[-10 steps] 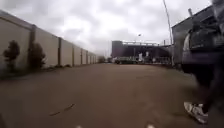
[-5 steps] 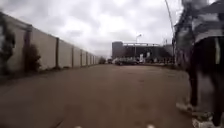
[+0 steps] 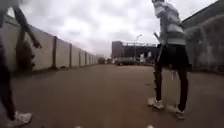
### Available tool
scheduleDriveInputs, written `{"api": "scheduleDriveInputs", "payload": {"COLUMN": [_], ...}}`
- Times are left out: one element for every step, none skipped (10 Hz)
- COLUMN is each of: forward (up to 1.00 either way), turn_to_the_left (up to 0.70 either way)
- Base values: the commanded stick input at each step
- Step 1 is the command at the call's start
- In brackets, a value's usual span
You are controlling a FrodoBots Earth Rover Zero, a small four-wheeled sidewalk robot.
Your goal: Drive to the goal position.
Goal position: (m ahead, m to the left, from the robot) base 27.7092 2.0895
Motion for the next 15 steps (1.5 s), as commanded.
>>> {"api": "scheduleDriveInputs", "payload": {"forward": [1.0, 1.0, 1.0, 1.0, 1.0, 1.0, 1.0, 1.0, 1.0, 1.0, 1.0, 1.0, 1.0, 1.0, 1.0], "turn_to_the_left": [0.0, 0.0, 0.0, 0.0, 0.0, 0.0, 0.0, 0.0, 0.0, 0.0, 0.0, 0.0, 0.0, 0.0, 0.02]}}
